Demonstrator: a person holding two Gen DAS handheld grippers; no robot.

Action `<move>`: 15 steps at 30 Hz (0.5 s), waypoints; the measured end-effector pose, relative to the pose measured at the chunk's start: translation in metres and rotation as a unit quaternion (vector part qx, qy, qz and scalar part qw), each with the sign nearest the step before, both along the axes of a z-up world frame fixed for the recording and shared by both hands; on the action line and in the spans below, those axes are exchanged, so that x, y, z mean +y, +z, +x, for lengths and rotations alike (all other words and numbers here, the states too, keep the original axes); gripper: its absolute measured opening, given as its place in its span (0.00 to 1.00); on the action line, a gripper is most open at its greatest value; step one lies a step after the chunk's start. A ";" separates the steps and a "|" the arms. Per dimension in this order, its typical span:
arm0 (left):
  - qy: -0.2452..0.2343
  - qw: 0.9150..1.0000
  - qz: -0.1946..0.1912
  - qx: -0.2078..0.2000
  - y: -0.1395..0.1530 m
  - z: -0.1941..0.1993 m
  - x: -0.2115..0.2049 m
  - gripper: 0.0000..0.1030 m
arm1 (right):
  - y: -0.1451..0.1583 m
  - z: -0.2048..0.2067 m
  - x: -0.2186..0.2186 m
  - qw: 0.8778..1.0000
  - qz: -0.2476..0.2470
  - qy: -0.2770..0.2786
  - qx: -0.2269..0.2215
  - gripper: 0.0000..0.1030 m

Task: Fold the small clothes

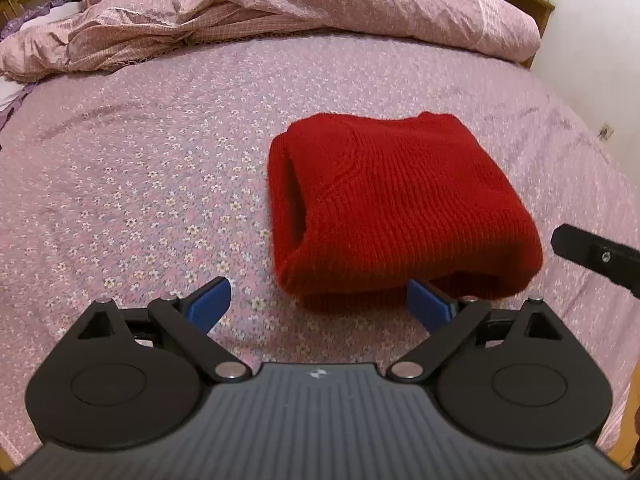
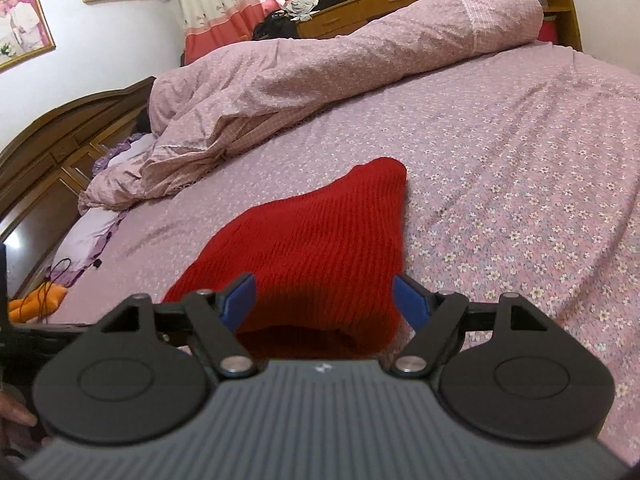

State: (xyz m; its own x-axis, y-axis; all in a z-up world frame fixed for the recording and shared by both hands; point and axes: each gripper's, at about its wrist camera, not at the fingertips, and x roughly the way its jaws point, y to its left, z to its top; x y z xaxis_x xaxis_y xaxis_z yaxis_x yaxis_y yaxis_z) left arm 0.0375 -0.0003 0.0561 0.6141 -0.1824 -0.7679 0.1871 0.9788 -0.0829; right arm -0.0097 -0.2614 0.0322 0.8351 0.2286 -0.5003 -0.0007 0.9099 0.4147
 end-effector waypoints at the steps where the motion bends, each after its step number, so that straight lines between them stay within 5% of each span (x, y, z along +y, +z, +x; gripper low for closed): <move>1: 0.000 1.000 0.002 0.001 0.000 -0.002 -0.001 0.95 | 0.001 -0.003 0.001 1.000 -0.003 0.000 -0.002 0.75; 15: 0.004 1.000 0.013 -0.014 0.005 -0.017 -0.006 0.98 | 0.004 -0.025 0.023 0.997 -0.068 -0.001 -0.029 0.81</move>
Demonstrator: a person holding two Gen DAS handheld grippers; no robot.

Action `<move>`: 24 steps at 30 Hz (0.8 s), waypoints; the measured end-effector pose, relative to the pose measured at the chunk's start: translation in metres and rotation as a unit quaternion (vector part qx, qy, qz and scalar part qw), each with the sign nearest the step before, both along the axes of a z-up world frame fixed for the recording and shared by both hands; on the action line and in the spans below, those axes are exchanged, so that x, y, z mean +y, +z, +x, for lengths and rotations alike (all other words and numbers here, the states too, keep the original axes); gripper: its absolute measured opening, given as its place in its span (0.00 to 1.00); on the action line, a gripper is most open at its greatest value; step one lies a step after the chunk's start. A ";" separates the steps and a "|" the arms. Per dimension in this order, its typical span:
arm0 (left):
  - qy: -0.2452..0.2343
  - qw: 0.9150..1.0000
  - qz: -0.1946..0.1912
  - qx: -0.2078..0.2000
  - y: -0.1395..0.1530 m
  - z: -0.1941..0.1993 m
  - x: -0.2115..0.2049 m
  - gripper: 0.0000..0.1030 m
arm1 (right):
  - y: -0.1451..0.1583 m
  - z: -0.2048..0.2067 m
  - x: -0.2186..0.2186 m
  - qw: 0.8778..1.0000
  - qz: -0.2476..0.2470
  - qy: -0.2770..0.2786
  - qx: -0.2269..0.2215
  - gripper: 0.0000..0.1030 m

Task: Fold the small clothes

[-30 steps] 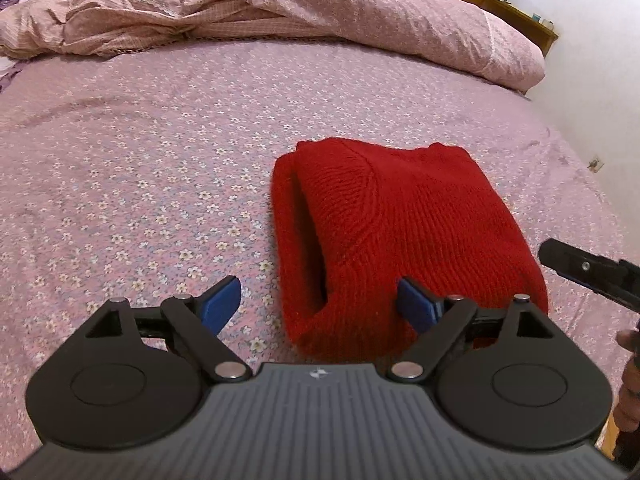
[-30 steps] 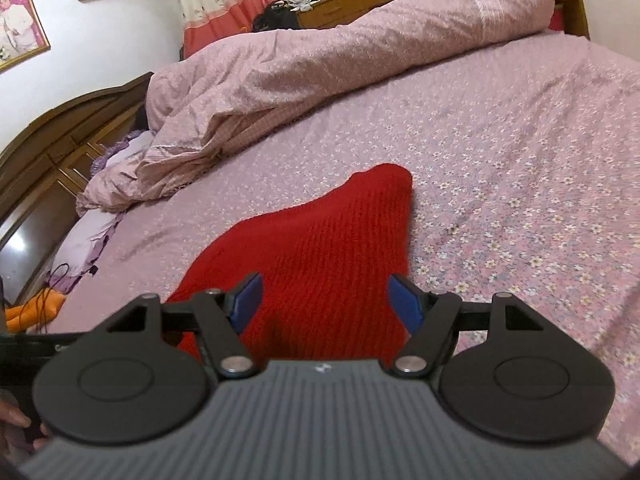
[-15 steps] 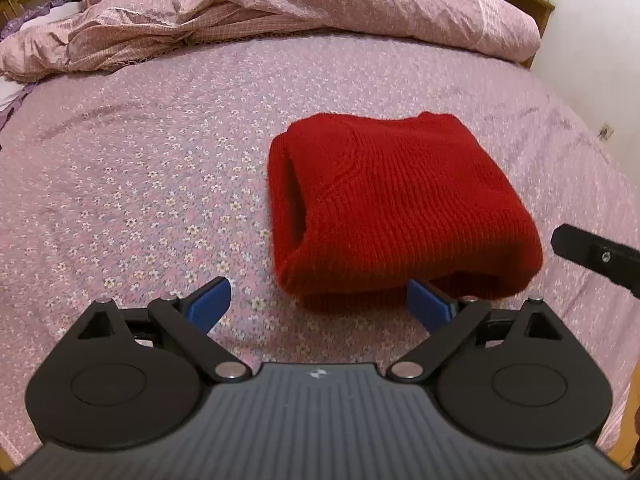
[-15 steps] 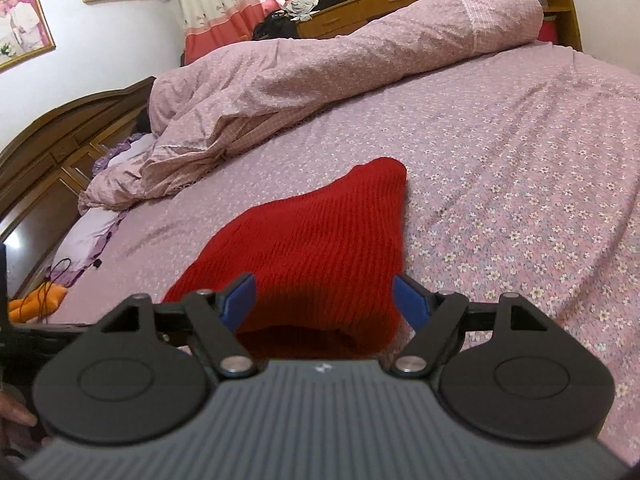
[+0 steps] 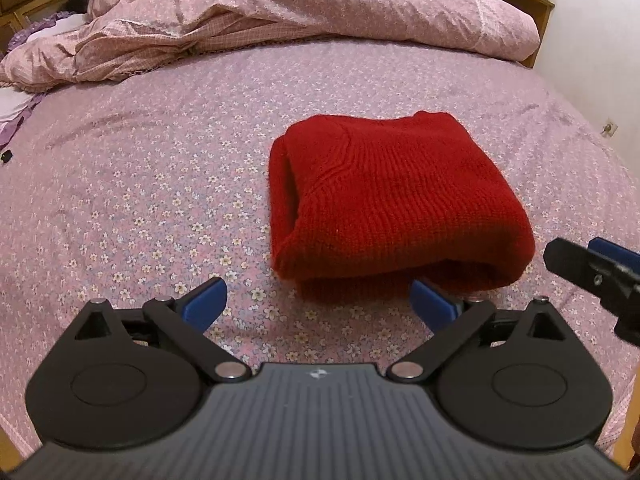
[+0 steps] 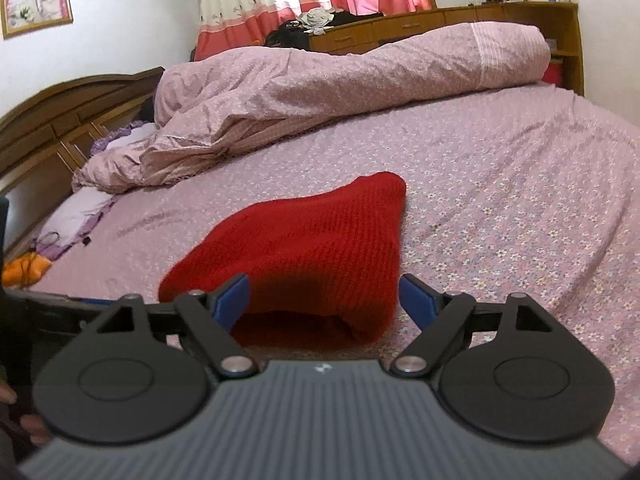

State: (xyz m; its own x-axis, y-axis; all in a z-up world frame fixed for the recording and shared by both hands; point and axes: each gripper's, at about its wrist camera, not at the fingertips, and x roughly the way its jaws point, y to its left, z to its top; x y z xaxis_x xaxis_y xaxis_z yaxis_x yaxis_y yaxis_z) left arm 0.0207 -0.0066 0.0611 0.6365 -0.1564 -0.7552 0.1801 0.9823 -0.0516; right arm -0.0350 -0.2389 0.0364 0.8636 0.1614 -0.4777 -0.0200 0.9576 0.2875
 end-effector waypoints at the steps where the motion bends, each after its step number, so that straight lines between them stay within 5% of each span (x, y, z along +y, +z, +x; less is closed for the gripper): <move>1: 0.000 1.000 0.000 0.001 -0.001 0.000 0.000 0.98 | -0.001 0.000 0.001 1.000 -0.003 -0.001 0.001 0.80; 24: -0.005 0.999 0.020 0.046 -0.037 0.022 -0.009 0.99 | -0.035 0.018 0.009 0.999 -0.015 -0.013 0.043 0.81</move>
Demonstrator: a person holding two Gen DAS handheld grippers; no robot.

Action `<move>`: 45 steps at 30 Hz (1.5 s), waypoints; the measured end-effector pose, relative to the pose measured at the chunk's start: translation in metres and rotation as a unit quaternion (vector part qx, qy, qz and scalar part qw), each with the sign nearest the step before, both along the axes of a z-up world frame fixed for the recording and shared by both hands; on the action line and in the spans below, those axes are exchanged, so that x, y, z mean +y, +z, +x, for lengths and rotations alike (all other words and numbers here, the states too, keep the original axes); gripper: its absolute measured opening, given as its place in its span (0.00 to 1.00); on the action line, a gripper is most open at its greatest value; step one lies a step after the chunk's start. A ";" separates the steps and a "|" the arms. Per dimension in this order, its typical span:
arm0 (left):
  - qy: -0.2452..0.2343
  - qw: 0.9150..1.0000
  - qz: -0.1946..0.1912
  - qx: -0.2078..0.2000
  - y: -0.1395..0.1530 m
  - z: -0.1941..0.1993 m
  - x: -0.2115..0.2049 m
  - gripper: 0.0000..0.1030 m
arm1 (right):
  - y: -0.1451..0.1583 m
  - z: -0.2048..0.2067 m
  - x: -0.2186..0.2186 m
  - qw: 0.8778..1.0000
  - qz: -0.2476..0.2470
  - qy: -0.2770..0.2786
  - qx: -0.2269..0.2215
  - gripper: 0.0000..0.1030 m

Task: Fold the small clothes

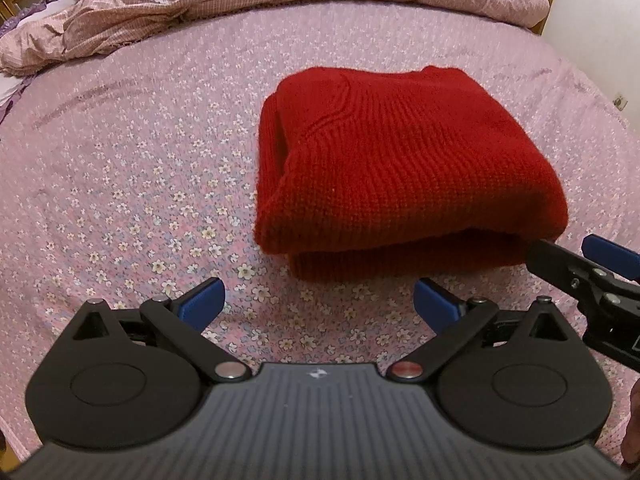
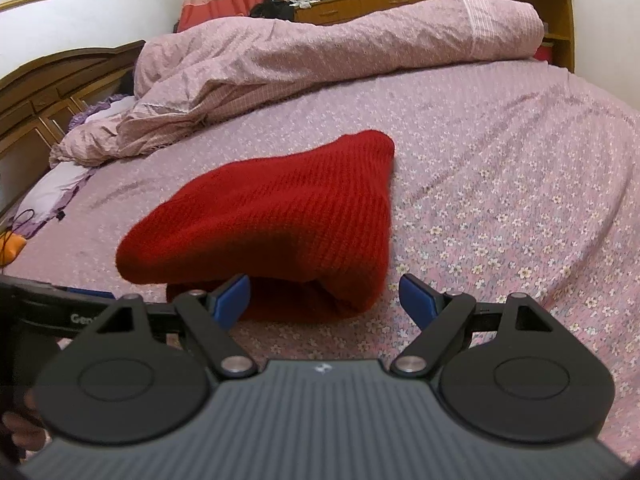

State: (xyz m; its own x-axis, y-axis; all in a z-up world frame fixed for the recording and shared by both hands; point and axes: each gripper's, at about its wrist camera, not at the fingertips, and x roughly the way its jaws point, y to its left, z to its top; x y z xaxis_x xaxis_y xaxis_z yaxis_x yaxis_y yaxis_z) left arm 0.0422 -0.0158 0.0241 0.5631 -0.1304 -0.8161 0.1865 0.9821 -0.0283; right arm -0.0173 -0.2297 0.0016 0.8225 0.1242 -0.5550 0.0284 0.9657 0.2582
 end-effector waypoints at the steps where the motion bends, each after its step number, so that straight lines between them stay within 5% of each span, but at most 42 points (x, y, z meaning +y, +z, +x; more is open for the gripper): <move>1: 0.001 1.000 0.000 0.002 -0.001 0.001 0.000 0.99 | -0.001 0.001 0.000 1.000 0.000 0.000 0.002 0.81; 45: 0.010 1.000 -0.006 0.006 -0.004 0.000 0.001 0.99 | -0.007 0.001 0.000 1.000 -0.001 0.002 0.012 0.81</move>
